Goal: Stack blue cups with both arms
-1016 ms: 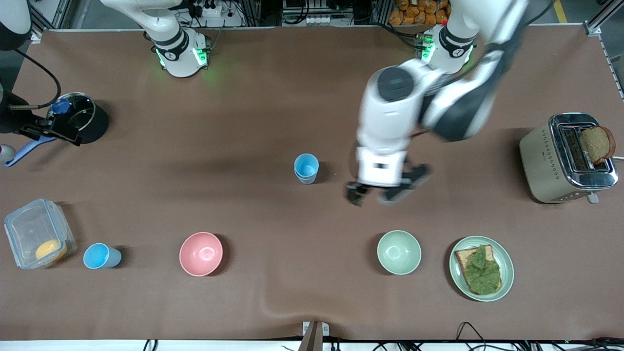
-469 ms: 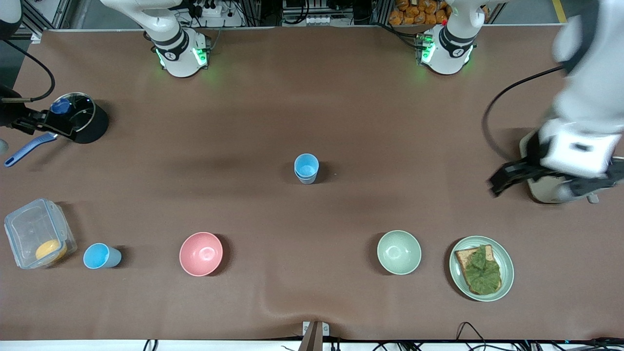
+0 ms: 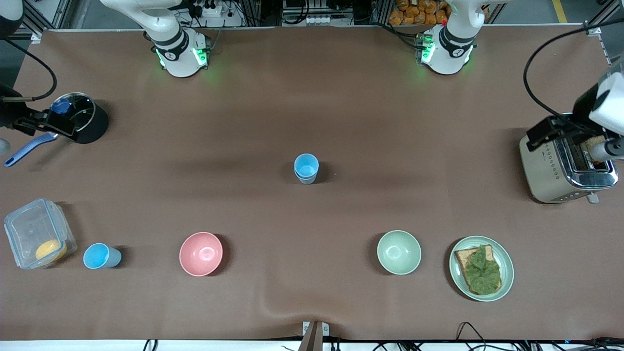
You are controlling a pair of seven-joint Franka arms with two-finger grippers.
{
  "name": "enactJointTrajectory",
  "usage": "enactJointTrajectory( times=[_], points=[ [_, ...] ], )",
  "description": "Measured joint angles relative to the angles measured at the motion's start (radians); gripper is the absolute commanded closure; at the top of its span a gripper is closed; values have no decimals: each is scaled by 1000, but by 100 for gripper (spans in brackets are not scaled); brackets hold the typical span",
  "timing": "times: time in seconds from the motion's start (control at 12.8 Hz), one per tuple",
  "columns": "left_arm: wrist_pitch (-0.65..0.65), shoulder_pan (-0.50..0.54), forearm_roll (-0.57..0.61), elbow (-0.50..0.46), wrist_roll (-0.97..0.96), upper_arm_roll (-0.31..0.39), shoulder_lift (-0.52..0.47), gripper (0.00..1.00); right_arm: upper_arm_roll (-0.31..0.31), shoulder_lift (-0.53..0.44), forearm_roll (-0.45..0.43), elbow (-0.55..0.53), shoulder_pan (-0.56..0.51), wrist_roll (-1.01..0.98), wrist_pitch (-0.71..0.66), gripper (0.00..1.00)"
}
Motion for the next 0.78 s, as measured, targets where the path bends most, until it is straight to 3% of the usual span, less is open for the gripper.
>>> enactJointTrajectory(
  times=[0.23,0.78],
  points=[
    [1,-23,-6,-30,30,53,-24,0,0,2,0,0,2,0,-1,0],
    [-10,-29,-8,-31,35,55,-27,0,1,4,0,0,2,0,-2,0]
  ],
)
